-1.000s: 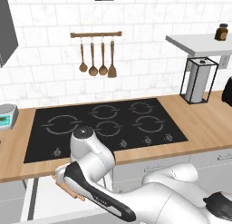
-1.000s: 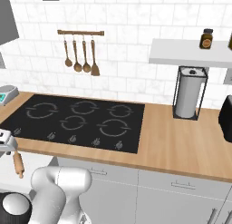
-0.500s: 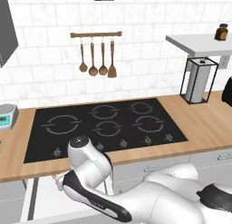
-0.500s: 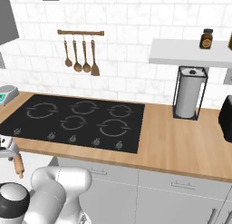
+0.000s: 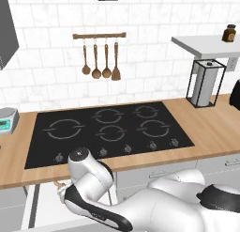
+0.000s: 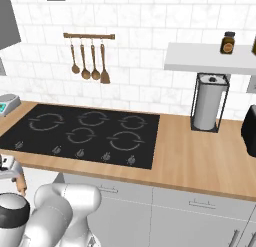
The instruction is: Pick the rolling pin from the drawer and place it on the counter.
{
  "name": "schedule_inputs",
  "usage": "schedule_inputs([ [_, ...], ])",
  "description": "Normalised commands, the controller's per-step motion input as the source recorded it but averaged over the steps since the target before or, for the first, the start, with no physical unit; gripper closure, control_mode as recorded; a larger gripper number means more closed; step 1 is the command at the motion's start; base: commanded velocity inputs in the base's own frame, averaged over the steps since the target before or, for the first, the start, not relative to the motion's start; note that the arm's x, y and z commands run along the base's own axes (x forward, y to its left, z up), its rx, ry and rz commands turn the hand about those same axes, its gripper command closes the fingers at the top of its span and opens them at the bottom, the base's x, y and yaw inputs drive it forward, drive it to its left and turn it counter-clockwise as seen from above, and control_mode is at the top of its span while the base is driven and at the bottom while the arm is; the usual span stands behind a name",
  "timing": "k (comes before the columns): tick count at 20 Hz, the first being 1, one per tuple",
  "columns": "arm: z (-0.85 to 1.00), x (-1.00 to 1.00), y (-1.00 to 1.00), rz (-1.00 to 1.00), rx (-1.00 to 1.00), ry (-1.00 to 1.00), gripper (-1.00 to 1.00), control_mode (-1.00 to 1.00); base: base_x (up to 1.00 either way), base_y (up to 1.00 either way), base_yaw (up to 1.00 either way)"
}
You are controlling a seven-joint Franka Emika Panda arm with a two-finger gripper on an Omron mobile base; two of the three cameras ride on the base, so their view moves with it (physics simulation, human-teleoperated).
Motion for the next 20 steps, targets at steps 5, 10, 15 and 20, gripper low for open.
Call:
schedule_inputs([
  [5, -0.06, 0.15, 0.00, 0.00, 0.00, 0.01, -1.00, -1.00, 0.00, 0.00, 0.00],
  [10, -0.12, 0.16, 0.09, -0.02, 0.00, 0.00, -1.00, -1.00, 0.00, 0.00, 0.00],
  [15, -0.12, 0.23, 0.22, -0.05, 0.00, 0.01, -1.00, -1.00, 0.00, 0.00, 0.00],
  [20, -0.02, 0.22, 0.15, -0.02, 0.00, 0.04, -1.00, -1.00, 0.00, 0.00, 0.00],
])
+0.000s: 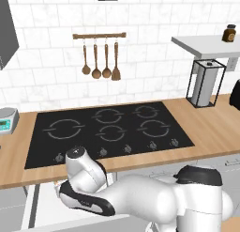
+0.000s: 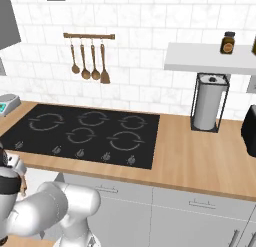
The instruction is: Pick the rolling pin from the drawer and place it on the counter.
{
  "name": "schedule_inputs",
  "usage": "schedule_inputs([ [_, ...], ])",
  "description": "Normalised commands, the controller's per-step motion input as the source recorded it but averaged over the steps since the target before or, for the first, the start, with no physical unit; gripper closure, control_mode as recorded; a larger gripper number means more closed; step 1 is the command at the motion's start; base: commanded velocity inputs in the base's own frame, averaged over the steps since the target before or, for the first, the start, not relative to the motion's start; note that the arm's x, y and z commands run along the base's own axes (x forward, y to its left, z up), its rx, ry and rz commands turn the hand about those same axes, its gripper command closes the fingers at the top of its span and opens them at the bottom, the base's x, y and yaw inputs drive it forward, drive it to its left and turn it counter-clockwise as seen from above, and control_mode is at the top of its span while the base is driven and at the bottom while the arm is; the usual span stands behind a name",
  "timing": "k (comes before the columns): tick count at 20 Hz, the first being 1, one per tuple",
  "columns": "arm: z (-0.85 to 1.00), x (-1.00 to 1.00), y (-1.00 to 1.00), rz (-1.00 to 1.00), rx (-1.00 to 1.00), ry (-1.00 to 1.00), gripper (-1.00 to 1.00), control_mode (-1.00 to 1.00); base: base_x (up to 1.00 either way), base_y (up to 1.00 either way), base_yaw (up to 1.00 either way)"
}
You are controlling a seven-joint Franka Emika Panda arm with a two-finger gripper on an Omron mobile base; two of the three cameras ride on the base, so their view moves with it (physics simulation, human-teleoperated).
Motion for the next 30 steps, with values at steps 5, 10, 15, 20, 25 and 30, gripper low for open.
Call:
schedule_inputs([
  [5, -0.06, 0.13, 0.19, -0.03, 0.00, 0.03, -1.00, -1.00, 0.00, 0.00, 0.00],
  [10, -0.13, 0.00, 0.10, -0.07, 0.00, 0.00, -1.00, -1.00, 0.00, 0.00, 0.00],
  [15, -0.19, 0.04, 0.00, -0.02, 0.00, 0.00, -1.00, -1.00, 0.00, 0.00, 0.00],
  [20, -0.33, 0.03, 0.00, 0.00, 0.00, 0.00, -1.00, -1.00, 0.00, 0.00, 0.00],
  [25, -0.34, 0.01, 0.00, 0.00, 0.00, 0.00, -1.00, -1.00, 0.00, 0.00, 0.00],
  [30, -0.21, 0.07, 0.00, 0.00, 0.00, 0.00, -1.00, -1.00, 0.00, 0.00, 0.00],
])
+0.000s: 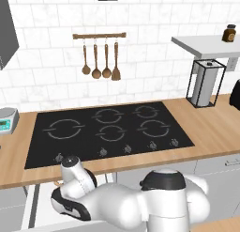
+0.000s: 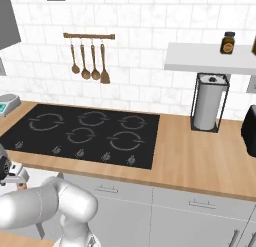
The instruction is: Pick the rolling pin from the drawer and place it on the counter.
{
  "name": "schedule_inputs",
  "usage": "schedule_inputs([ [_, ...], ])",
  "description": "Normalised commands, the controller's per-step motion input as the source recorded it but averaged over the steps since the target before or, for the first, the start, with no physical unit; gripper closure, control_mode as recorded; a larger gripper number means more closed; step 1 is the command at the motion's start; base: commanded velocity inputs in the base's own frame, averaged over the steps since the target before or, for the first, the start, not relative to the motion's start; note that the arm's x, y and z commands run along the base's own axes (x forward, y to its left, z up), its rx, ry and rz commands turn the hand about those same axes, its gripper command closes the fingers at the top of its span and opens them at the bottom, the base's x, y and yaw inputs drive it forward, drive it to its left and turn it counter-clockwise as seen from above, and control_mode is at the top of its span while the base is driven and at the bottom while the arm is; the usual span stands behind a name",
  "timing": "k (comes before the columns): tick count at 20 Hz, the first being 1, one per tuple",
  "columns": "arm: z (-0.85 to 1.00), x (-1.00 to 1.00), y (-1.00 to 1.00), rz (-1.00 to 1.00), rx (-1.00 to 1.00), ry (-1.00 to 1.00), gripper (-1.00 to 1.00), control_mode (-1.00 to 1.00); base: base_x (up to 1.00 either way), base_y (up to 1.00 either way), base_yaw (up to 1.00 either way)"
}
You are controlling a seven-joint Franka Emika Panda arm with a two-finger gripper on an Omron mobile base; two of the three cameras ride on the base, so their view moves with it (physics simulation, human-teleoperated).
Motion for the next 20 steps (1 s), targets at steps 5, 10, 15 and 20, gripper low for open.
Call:
schedule_inputs([
  [5, -0.09, 0.12, 0.00, 0.00, 0.00, 0.00, -1.00, -1.00, 0.00, 0.00, 0.00],
  [10, -0.18, 0.03, 0.00, 0.00, 0.00, 0.00, -1.00, -1.00, 0.00, 0.00, 0.00],
  [15, -0.17, 0.05, 0.00, 0.00, 0.00, 0.00, -1.00, -1.00, 0.00, 0.00, 0.00],
  [20, -0.14, 0.06, 0.00, 0.00, 0.00, 0.00, -1.00, -1.00, 0.00, 0.00, 0.00],
])
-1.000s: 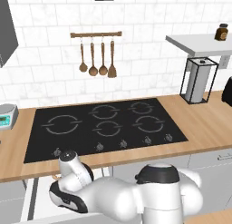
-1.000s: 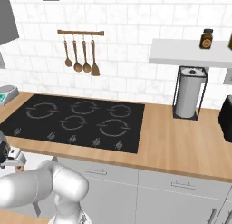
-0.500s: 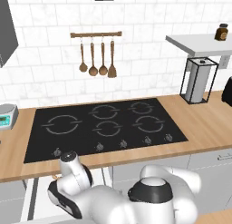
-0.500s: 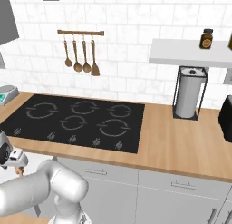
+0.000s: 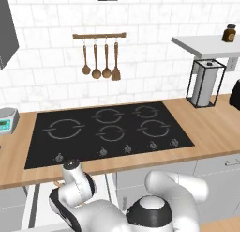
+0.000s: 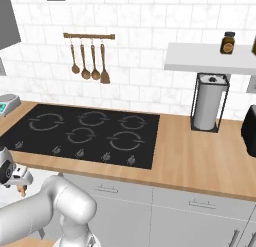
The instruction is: Pick the rolling pin from the drawer and place it on the counter.
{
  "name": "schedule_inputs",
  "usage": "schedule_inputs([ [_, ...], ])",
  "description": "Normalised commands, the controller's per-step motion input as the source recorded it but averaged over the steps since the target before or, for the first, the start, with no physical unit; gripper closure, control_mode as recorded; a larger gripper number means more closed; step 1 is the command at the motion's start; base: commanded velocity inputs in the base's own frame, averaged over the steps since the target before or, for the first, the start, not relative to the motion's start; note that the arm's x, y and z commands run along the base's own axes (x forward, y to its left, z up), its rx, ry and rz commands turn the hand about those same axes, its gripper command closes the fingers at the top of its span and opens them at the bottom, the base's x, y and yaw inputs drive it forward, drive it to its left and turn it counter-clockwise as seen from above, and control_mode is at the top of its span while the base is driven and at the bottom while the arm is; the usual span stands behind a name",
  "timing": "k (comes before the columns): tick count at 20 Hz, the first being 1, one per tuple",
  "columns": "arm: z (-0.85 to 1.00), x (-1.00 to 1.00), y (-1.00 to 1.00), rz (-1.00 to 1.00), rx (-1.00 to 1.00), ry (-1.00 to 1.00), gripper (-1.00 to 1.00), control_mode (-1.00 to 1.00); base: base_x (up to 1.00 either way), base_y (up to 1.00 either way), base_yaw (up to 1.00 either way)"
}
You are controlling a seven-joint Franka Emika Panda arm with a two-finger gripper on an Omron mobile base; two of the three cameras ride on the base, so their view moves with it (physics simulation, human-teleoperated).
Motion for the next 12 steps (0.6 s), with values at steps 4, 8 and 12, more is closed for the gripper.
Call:
schedule_inputs([
  [4, -0.18, 0.02, 0.00, 0.00, 0.00, 0.00, -1.00, -1.00, 0.00, 0.00, 0.00],
  [8, -0.16, 0.01, 0.00, 0.00, 0.00, 0.00, -1.00, -1.00, 0.00, 0.00, 0.00],
  [12, -0.10, 0.08, 0.00, 0.00, 0.00, 0.00, -1.00, -1.00, 0.00, 0.00, 0.00],
])
